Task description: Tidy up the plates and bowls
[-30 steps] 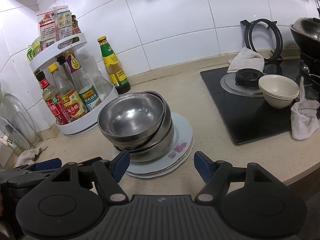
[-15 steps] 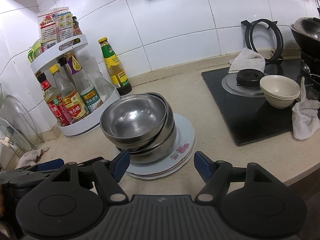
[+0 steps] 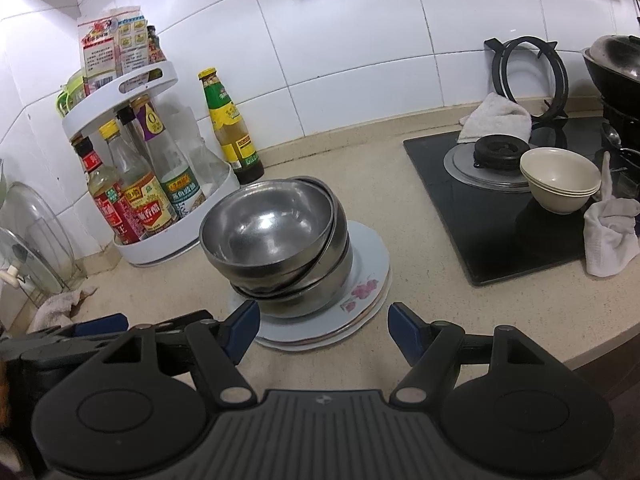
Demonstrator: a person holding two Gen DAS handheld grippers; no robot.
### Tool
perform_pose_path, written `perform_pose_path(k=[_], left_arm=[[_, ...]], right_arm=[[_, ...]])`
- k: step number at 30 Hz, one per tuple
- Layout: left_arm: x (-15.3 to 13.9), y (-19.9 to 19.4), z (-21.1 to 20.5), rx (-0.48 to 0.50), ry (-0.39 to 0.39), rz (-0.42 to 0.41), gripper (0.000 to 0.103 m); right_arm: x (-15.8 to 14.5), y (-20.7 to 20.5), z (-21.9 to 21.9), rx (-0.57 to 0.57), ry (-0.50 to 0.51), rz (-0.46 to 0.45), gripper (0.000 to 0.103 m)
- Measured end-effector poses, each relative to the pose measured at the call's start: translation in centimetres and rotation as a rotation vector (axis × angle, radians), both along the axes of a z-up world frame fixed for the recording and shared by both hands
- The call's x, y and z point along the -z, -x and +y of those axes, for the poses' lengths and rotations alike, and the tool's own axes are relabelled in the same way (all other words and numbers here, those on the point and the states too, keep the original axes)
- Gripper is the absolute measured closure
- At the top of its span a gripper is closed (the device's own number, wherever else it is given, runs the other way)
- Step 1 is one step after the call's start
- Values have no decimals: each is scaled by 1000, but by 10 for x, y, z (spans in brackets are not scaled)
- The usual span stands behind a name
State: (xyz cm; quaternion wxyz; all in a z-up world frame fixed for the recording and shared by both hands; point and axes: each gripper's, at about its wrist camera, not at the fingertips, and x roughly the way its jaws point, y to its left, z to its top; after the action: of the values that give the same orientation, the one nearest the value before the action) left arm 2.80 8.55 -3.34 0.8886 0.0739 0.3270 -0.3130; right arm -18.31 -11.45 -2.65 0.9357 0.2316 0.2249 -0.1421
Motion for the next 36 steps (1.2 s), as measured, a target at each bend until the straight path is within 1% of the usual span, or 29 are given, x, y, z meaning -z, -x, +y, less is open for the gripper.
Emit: perform_pose_path(k=[10, 36], left_arm=[[2, 1, -1, -5, -15, 14, 0], [4, 0, -5, -2, -22, 14, 0]], right_arm=[[3, 1, 0, 9, 11, 11, 35], [6, -1, -3, 21, -8, 25, 35]])
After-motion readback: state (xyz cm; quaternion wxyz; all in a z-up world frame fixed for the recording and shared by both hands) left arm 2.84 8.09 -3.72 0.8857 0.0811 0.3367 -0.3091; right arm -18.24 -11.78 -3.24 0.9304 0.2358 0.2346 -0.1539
